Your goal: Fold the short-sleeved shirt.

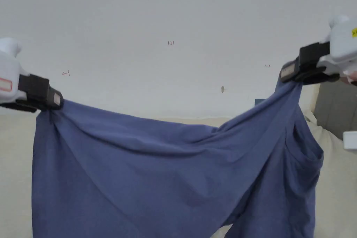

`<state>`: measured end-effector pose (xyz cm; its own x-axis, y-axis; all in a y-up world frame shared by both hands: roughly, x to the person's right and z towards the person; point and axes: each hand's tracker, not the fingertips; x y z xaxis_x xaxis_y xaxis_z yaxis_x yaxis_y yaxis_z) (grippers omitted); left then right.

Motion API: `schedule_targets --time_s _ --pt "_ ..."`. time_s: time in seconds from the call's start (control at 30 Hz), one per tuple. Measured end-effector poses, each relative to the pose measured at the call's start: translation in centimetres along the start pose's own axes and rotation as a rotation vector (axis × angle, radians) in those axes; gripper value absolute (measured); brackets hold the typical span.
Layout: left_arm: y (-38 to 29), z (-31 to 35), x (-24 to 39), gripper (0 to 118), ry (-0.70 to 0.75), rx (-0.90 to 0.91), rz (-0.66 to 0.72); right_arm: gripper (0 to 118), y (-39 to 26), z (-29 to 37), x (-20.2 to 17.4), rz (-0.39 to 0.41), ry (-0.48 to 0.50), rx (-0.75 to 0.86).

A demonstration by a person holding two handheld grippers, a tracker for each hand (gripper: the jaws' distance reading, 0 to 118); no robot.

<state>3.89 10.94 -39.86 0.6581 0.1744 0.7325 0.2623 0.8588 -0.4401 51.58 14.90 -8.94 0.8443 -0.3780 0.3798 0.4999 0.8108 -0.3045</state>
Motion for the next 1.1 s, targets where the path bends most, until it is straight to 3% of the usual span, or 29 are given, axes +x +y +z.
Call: schedule_targets --time_s 0.1,0.27,0.37,0.47,0.63,0.77,0.93,1.1 --pt "3.6 0.0 0.9 10 0.023 0.052 -0.01 6 3.6 0.2 -1.4 0.066 -0.073 0.069" --pt "10.1 -2.3 0.8 10 0.055 0.132 0.009 6 9.8 -1.7 -2.4 0.004 -0.111 0.17" --pt "12.8 -4.0 1.3 10 0.088 0.217 -0.029 5 12.5 -3.3 -3.2 0.015 -0.146 0.23" --pt "14.1 -5.7 1.4 10 0.091 0.269 -0.012 5 13.9 -4.4 -4.1 0.062 -0.191 0.267" --pt "13.1 -9.2 0.8 10 0.109 0.302 -0.001 5 13.9 -8.0 -3.2 0.073 -0.244 0.271" --pt "7.8 -12.3 0.5 10 0.109 0.267 0.001 6 7.2 -11.4 -1.2 0.067 -0.282 0.236" --pt "-4.7 -15.1 0.3 10 0.022 0.11 0.03 6 -6.3 -15.6 2.9 0.084 -0.245 0.055" --pt "-17.3 -13.1 0.4 10 -0.064 0.024 0.126 5 -20.3 -13.5 5.2 0.086 -0.208 -0.052"
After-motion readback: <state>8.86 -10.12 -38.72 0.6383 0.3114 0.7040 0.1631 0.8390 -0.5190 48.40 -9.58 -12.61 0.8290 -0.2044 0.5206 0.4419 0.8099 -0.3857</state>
